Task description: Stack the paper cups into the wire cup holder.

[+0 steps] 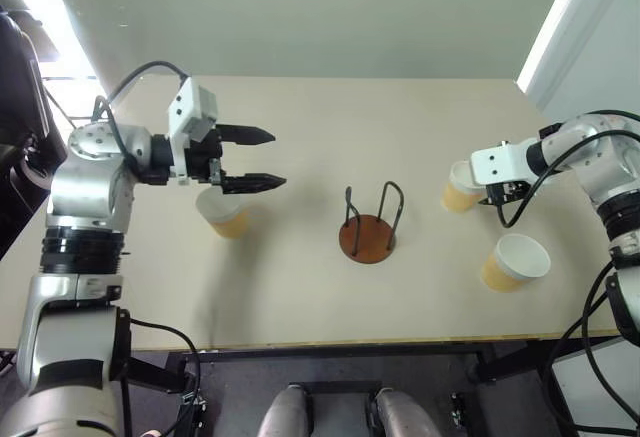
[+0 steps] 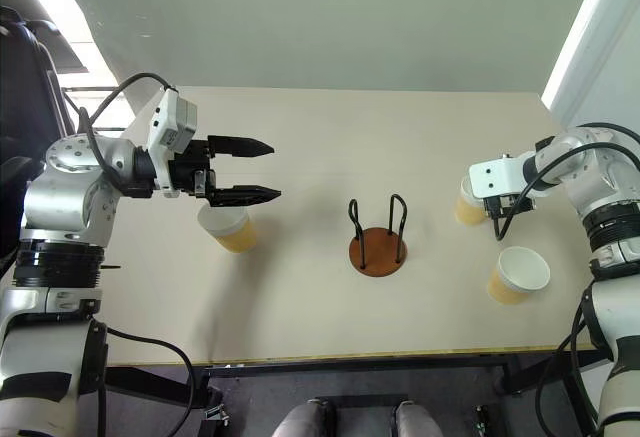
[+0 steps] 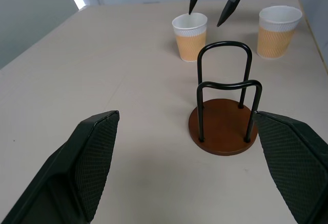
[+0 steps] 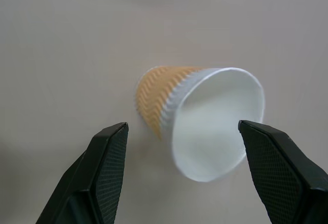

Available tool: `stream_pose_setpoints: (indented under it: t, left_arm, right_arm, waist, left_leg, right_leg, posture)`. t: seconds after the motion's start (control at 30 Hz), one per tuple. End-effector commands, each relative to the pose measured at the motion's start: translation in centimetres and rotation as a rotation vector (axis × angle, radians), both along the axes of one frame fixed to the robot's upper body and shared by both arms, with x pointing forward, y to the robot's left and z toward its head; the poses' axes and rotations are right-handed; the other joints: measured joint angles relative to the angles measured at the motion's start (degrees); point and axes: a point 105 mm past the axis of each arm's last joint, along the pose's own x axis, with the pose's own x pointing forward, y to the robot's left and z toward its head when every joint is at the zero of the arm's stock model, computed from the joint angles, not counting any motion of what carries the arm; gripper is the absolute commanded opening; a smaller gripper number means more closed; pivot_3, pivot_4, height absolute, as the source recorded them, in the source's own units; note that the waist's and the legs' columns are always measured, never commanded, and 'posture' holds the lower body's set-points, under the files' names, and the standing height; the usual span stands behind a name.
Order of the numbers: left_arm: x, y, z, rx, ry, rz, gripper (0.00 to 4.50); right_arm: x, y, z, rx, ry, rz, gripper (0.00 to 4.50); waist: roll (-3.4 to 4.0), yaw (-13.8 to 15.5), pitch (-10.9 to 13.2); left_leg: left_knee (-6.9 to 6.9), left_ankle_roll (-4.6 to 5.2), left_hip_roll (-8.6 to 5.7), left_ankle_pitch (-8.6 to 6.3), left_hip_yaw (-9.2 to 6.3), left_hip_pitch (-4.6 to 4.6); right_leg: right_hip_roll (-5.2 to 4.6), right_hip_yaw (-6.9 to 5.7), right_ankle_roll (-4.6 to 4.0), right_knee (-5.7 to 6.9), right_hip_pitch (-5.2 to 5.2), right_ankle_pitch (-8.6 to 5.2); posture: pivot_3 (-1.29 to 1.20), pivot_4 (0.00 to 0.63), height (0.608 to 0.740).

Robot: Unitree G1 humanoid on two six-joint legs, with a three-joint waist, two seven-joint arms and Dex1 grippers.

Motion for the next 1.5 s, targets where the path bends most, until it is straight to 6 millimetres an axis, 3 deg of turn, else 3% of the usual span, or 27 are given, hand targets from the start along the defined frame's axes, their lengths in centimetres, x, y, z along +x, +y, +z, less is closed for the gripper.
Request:
stream_pose_setpoints:
  t: [0.03, 0.3, 0.33, 0.4, 0.67, 0.93, 1.23, 1.5]
  left_arm:
    - [-0.6, 0.3, 1.4, -0.005, -0.058, -0.003, 4.5]
    - [-0.7, 0.0, 1.5, -0.003, -0.066, -0.012, 4.5]
    - [-0.7, 0.0, 1.5, -0.003, -0.066, -0.013, 4.5]
    - [-0.7, 0.1, 1.5, -0.002, -0.067, -0.012, 4.5]
    - [-0.1, 0.8, 0.6, 0.036, -0.055, 0.007, 4.5]
    - [0.8, 0.8, -0.1, 0.084, -0.033, -0.015, 4.5]
    - [2.8, 0.1, -1.1, 0.095, -0.044, -0.048, 4.5]
    - [3.4, -1.9, -1.5, 0.087, -0.052, -0.128, 4.5]
  right_arm:
    - [0.4, 0.0, 0.7, -0.026, -0.038, 0.007, 3.51]
    - [1.1, -0.4, -0.3, -0.089, -0.044, -0.006, 3.51]
    - [1.1, -0.4, -0.4, -0.094, -0.045, -0.008, 3.35]
    - [1.2, -0.5, -0.4, -0.098, -0.047, -0.011, 2.92]
    - [0.9, -0.5, 0.2, -0.097, -0.027, -0.002, 0.03]
    - [-0.7, 0.0, 2.7, -0.125, -0.042, 0.063, 0.01]
    - [-3.7, 5.2, 8.0, -0.106, -0.134, 0.205, 0.01]
    - [-5.8, 8.9, 10.3, -0.099, -0.158, 0.294, 0.01]
  waist:
    - [0.0, 0.0, 0.0]
    - [0.0, 0.0, 0.0]
    - [0.01, 0.0, 0.0]
    - [0.01, -0.01, 0.0]
    - [0.01, -0.01, 0.0]
    - [0.01, 0.04, 0.01]
    - [0.01, -0.07, 0.01]
    - [0.01, -0.01, 0.01]
  left_leg:
    - [0.0, 0.0, 0.0, 0.0, 0.0, -0.01]
    - [0.01, 0.0, 0.0, 0.0, 0.01, -0.01]
    - [0.0, -0.01, 0.0, 0.0, 0.01, -0.01]
    - [-0.01, -0.01, 0.0, -0.01, 0.02, 0.0]
    - [-0.05, -0.02, 0.0, -0.02, 0.02, -0.01]
    - [-0.12, -0.06, 0.0, -0.06, 0.01, -0.03]
    - [-0.18, -0.05, 0.0, -0.09, 0.0, -0.03]
    - [-0.1, -0.04, -0.01, -0.09, 0.02, -0.08]
  right_leg:
    - [0.0, 0.0, 0.0, 0.0, 0.0, 0.0]
    - [-0.03, 0.0, -0.02, 0.0, 0.0, 0.0]
    - [-0.02, 0.0, -0.03, 0.0, 0.0, 0.0]
    - [-0.02, 0.0, -0.03, 0.0, 0.0, 0.0]
    - [-0.03, 0.0, -0.08, -0.01, -0.01, -0.02]
    - [-0.03, -0.02, -0.23, -0.03, -0.03, -0.11]
    - [-0.01, -0.03, -0.25, -0.06, -0.05, -0.14]
    - [-0.02, -0.04, -0.19, -0.1, -0.03, -0.14]
  posture:
    - [0.0, 0.15, 0.74]
    - [0.0, 0.15, 0.74]
    - [0.0, 0.15, 0.74]
    - [0.0, 0.15, 0.74]
    - [0.0, 0.15, 0.74]
    - [0.0, 0.15, 0.74]
    - [0.0, 0.15, 0.74]
    - [0.0, 0.15, 0.74]
